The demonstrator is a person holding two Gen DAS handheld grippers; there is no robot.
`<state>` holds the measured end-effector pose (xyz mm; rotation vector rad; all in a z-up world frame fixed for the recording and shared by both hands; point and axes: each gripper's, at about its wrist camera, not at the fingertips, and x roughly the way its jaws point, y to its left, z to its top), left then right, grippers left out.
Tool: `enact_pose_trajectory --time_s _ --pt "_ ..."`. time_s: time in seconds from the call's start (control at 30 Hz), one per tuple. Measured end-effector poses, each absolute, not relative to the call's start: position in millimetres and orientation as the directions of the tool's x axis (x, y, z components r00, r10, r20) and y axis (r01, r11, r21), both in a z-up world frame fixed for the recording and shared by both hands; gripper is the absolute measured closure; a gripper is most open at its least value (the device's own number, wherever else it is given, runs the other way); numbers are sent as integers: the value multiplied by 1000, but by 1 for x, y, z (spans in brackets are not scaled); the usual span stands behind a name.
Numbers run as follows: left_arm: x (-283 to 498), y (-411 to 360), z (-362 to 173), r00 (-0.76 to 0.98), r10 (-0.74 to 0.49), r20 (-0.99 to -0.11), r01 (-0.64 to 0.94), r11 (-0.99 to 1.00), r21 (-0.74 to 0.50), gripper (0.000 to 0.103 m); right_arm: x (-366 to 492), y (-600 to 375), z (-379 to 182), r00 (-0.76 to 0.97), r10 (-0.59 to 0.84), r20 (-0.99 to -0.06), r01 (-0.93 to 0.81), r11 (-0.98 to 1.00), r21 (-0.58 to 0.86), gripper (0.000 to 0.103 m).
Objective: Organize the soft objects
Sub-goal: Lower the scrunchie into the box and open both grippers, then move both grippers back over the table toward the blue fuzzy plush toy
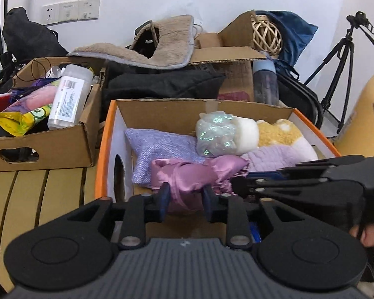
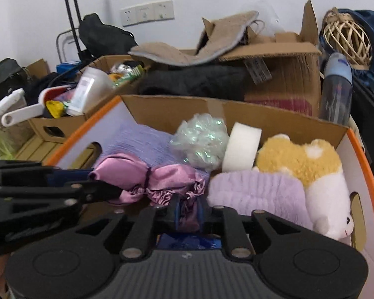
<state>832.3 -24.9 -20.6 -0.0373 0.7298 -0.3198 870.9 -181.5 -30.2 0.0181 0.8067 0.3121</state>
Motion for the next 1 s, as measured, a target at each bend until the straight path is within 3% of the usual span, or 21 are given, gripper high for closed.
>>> enact_pose_trajectory --time_s 0.03,0.1,0.17,0.5,0.6,0.67,0.8,1.0 --pt "827 -24 -17 704 -295 -647 272 952 -138 53 870 -183 -29 648 288 -705 -268 953 143 82" --pt "812 -21 -3 727 -290 -623 275 954 -123 47 861 -185 -21 650 298 -700 -274 950 150 74" --pt "798 -16 16 746 -284 -602 281 954 -101 47 852 -188 -5 662 302 -686 -283 948 144 67" --pt "687 22 138 868 -247 -431 261 965 -28 36 736 -226 138 798 276 -535 -304 952 37 59" --pt "643 28 164 888 -246 -389 261 965 -15 35 690 -244 171 831 271 -486 -305 952 10 45" --pt "615 30 178 900 -246 -361 263 965 -3 34 662 -254 186 845 262 -466 -293 956 7 43" --pt "542 37 182 925 -234 -299 244 970 -4 30 603 -264 194 871 254 -419 -273 962 16 41" --pt "393 39 123 955 -238 -175 244 970 15 8 465 -255 141 896 303 -324 -315 949 17 31"
